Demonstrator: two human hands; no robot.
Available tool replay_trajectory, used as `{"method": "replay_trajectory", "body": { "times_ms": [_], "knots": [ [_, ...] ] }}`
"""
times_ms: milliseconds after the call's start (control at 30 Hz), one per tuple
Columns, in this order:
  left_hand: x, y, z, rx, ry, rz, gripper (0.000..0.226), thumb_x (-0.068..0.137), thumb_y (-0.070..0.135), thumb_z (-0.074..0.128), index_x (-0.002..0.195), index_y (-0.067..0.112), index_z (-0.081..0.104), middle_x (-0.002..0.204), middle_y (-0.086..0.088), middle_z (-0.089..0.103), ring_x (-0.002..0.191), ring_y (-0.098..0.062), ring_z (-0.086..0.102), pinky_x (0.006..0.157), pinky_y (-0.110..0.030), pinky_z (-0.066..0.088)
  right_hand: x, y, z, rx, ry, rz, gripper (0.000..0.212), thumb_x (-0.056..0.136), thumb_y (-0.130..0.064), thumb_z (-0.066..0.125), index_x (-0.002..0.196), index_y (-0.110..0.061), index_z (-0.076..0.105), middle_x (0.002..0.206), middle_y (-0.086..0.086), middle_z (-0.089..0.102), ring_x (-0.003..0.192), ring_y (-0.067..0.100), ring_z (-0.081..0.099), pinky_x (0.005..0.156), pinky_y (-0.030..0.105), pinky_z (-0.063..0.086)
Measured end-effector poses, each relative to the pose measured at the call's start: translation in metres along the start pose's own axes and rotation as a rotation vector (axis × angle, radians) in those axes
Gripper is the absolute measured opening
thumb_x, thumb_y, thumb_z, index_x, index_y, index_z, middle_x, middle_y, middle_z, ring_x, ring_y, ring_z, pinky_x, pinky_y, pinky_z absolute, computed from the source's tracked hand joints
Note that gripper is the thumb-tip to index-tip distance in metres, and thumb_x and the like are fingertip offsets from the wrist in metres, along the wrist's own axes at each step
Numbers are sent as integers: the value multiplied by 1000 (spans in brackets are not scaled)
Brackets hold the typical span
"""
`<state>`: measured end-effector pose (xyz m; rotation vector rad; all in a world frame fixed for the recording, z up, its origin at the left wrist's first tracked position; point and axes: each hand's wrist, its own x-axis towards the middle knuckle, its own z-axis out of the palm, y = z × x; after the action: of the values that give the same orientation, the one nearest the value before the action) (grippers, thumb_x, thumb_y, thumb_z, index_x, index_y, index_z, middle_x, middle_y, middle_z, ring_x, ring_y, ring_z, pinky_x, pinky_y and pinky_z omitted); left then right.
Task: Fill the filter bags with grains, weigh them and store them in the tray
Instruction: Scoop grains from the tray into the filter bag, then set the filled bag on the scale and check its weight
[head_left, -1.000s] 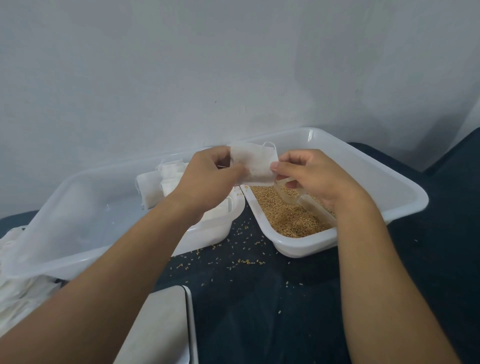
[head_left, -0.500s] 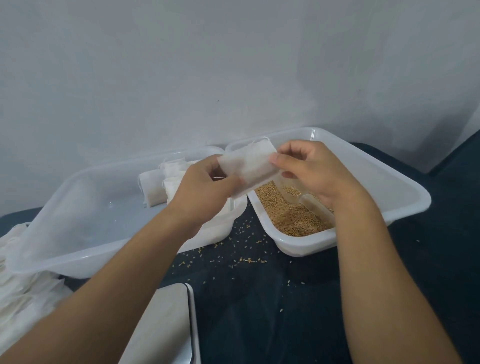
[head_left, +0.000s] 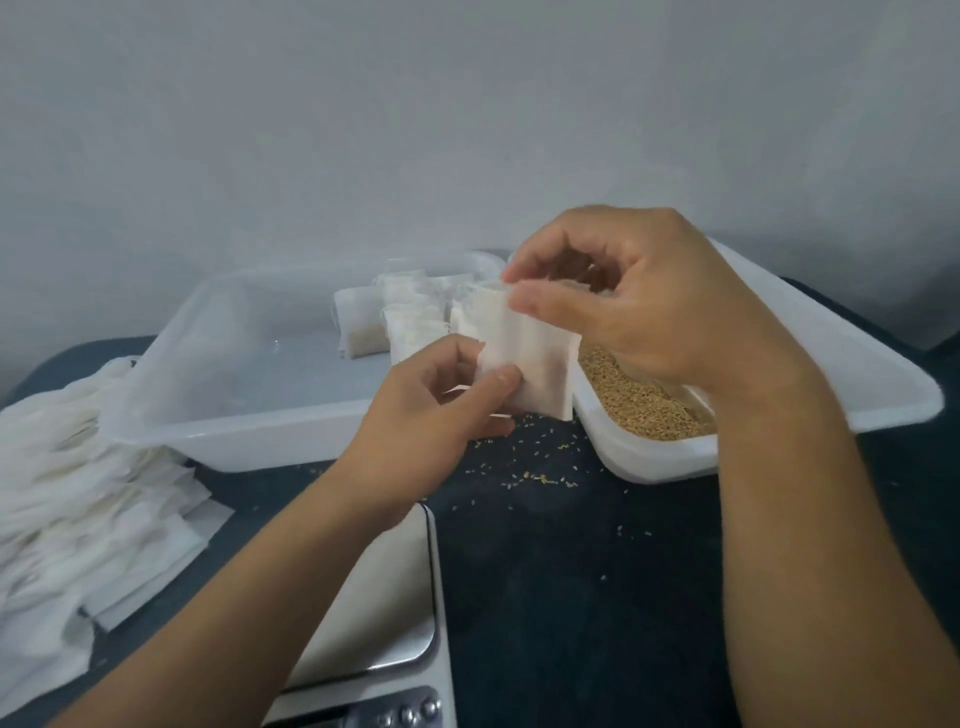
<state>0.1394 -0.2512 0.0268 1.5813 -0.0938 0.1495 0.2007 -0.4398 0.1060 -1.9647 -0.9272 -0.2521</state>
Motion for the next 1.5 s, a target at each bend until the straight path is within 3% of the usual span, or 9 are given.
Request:
{"method": "replay_trajectory", "body": {
  "times_ms": [133,300,533,667,800,1000,1167,1333,1500],
  "knots": [
    [-14,-3,-10,-102,147,22,12,92,28,72,79,27,72,92,-4,75,92,-19,75,83,-26,60,4,-2,8,107,39,95,41,93,-46,72,130,-29,66,108,-14,76,97,8,74,84,28,60],
    [-24,-5,-25,-177,248,47,14,86,29,70,89,15,68,97,-8,74,94,-19,74,87,-29,59,9,-8,35,84,87,19,7,94,-24,76,100,-25,79,84,-7,78,75,10,74,70,21,60],
    [-50,0,-62,-136,140,137,44,82,40,74,120,20,62,113,5,74,107,-11,69,99,-33,56,5,-22,62,55,45,-137,5,98,-23,71,99,-27,74,87,-8,75,78,12,71,78,29,60],
    [-56,6,-80,-64,180,166,10,92,23,70,98,15,70,89,2,73,87,-14,67,89,-35,60,-6,-28,76,10,-2,-140,6,98,-29,68,97,-34,70,83,-16,71,76,9,69,74,23,56],
    [-69,6,-96,-21,106,138,17,92,23,69,87,8,62,74,4,63,69,-13,59,64,-26,56,-29,-27,92,83,6,-60,4,99,-29,68,97,-32,70,84,-12,73,75,9,73,71,20,58],
    [-93,-12,-123,-48,-61,-23,6,88,20,70,84,16,69,72,4,60,65,-9,63,61,-25,57,-47,-20,125,242,-80,77,7,96,-21,73,96,-27,75,75,-8,73,62,6,68,60,16,54],
    [-97,-44,-133,262,15,-218,12,96,18,70,90,9,67,71,-1,71,65,-16,70,60,-26,59,-57,8,161,138,-231,311,4,95,-19,74,92,-22,76,78,-4,76,58,6,66,60,17,53],
    [-93,-54,-141,571,149,-90,10,93,30,72,85,26,68,72,7,71,56,-1,63,54,-12,48,-61,18,172,10,-177,282,3,95,-23,73,95,-24,76,79,-12,75,61,4,67,64,11,49],
    [-92,-60,-148,662,197,-50,9,90,44,71,95,36,69,84,28,66,67,8,60,60,-4,41,-66,21,166,-90,-136,231,14,99,-35,66,106,-28,76,86,-14,75,67,7,67,69,13,50]
  ]
}}
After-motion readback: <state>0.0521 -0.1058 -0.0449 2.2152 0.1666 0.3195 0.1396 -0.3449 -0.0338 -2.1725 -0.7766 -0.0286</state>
